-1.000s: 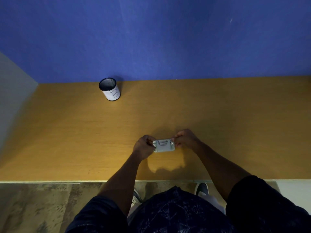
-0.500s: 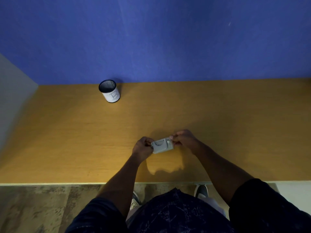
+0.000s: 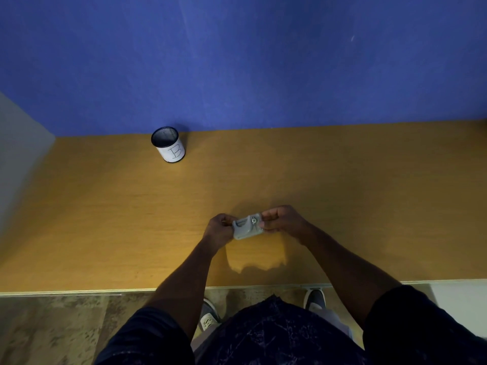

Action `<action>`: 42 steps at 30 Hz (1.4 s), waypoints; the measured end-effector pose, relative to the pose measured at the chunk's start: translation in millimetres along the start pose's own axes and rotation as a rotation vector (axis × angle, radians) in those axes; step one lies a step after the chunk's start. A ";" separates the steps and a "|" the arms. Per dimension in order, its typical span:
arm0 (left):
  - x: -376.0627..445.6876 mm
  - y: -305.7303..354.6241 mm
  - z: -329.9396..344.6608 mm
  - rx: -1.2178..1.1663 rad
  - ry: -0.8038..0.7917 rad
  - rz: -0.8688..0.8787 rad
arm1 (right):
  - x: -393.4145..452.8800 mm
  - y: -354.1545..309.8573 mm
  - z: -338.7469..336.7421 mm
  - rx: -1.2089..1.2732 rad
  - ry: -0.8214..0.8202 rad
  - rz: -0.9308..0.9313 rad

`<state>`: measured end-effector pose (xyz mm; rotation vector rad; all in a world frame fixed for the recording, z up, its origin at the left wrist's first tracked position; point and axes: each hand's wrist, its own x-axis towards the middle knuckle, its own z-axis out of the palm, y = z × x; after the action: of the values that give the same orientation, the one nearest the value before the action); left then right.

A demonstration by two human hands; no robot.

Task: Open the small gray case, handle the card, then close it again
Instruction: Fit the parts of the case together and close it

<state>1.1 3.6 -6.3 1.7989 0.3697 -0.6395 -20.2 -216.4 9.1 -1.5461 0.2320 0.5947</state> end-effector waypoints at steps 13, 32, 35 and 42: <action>-13.5 13.3 -9.0 -0.621 -0.212 -0.143 | -2.0 -15.2 -14.8 0.323 0.160 -0.021; -15.7 43.0 9.3 -0.367 -0.158 0.273 | -0.7 -21.9 -0.7 0.017 0.181 -0.020; -17.1 43.6 6.5 -0.359 -0.175 0.294 | -1.0 -26.0 6.1 -0.064 0.082 -0.170; -21.0 45.9 4.5 -0.319 -0.249 0.307 | 7.9 -19.2 15.3 -0.273 0.217 -0.323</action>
<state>8.2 -13.8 40.8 1.4141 0.0210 -0.5447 -7.5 -198.2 22.3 -1.8679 0.0622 0.2081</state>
